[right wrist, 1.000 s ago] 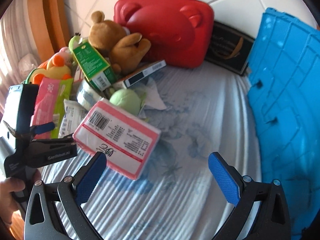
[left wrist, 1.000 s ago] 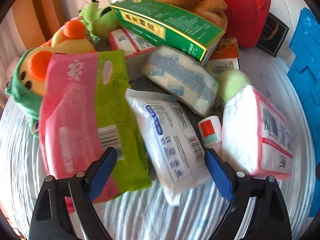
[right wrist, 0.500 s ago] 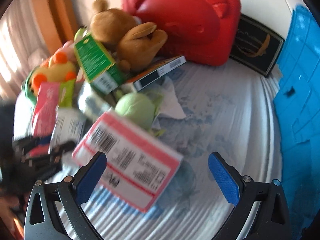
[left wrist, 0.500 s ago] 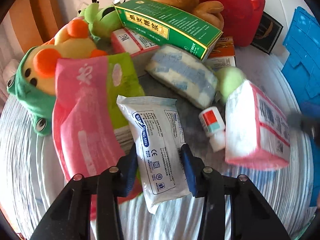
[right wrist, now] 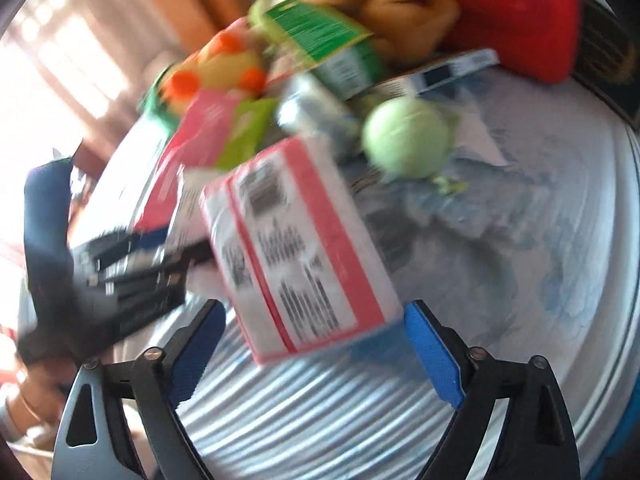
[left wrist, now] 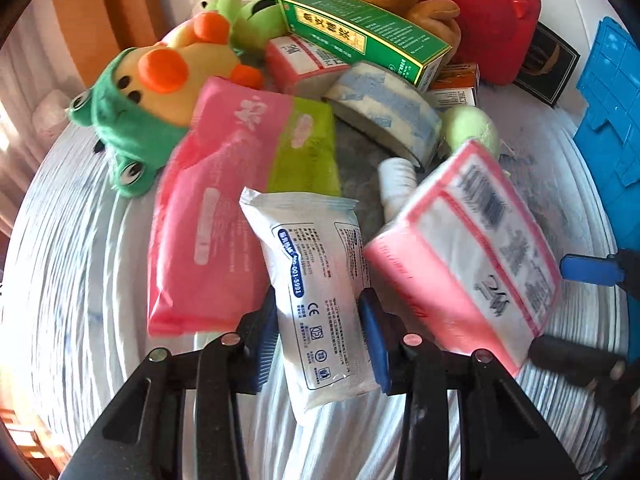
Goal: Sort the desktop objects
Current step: 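Grasp the white gauze pack with the left tool while the right tool grasps the pink tissue pack, then carry the gauze pack and pink tissue pack into the blue crate and release both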
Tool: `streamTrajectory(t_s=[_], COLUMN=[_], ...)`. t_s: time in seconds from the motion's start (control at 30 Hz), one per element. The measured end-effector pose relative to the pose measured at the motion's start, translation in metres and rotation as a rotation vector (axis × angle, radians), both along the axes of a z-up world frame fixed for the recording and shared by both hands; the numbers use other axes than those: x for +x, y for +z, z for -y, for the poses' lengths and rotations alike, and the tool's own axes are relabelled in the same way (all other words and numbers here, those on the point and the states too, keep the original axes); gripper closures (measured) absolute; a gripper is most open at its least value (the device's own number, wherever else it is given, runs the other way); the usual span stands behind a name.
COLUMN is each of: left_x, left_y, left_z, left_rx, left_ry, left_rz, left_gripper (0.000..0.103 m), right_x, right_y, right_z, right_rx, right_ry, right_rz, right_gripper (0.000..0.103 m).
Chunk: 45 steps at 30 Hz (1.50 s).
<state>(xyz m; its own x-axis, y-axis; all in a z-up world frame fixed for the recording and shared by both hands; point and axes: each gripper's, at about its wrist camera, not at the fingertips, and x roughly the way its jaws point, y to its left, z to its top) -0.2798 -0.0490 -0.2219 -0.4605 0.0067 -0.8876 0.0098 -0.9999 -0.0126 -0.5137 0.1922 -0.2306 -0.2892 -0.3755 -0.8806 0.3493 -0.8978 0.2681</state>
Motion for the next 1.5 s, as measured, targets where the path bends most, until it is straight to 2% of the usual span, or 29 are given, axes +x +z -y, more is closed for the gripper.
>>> streamTrajectory(t_s=[0.07, 0.1, 0.2, 0.37, 0.47, 0.53, 0.73, 0.9, 1.07, 1.23, 1.5], left_x=[0.01, 0.014, 0.025, 0.035, 0.031, 0.037, 0.042, 0.045, 0.057, 0.058, 0.071], left_y=[0.004, 0.006, 0.011, 0.013, 0.031, 0.039, 0.08, 0.123, 0.167, 0.208, 0.269], left_z=[0.002, 0.003, 0.008, 0.013, 0.009, 0.008, -0.003, -0.021, -0.044, -0.088, -0.183], left_rx=[-0.007, -0.008, -0.027, -0.038, -0.043, -0.056, -0.044, -0.032, -0.007, 0.031, 0.129], left_ry=[0.011, 0.016, 0.024, 0.029, 0.022, 0.017, -0.013, -0.059, -0.125, -0.237, -0.452], left_rz=[-0.008, -0.012, -0.032, -0.037, -0.077, -0.101, -0.197, -0.315, -0.417, -0.476, -0.599], left_gripper=[0.067, 0.067, 0.067, 0.069, 0.069, 0.069, 0.069, 0.069, 0.069, 0.069, 0.069], right_x=[0.006, 0.006, -0.001, -0.02, -0.017, -0.012, 0.013, 0.043, 0.086, 0.126, 0.192], right_y=[0.001, 0.001, 0.001, -0.02, -0.02, -0.014, 0.038, 0.1, 0.165, 0.223, 0.285], right_z=[0.012, 0.016, 0.027, 0.061, 0.058, 0.054, 0.033, 0.018, -0.015, -0.046, -0.115], right_rx=[0.112, 0.136, 0.126, 0.243, 0.233, 0.238, 0.162, 0.148, 0.145, 0.138, 0.162], right_ry=[0.013, 0.011, 0.029, 0.095, 0.032, -0.004, -0.11, -0.202, -0.333, -0.465, -0.703], right_rz=[-0.062, -0.075, -0.077, -0.068, -0.059, -0.062, -0.171, -0.331, -0.5, -0.638, -0.757], right_gripper=[0.0, 0.0, 0.0, 0.0, 0.012, 0.014, 0.014, 0.014, 0.014, 0.013, 0.013])
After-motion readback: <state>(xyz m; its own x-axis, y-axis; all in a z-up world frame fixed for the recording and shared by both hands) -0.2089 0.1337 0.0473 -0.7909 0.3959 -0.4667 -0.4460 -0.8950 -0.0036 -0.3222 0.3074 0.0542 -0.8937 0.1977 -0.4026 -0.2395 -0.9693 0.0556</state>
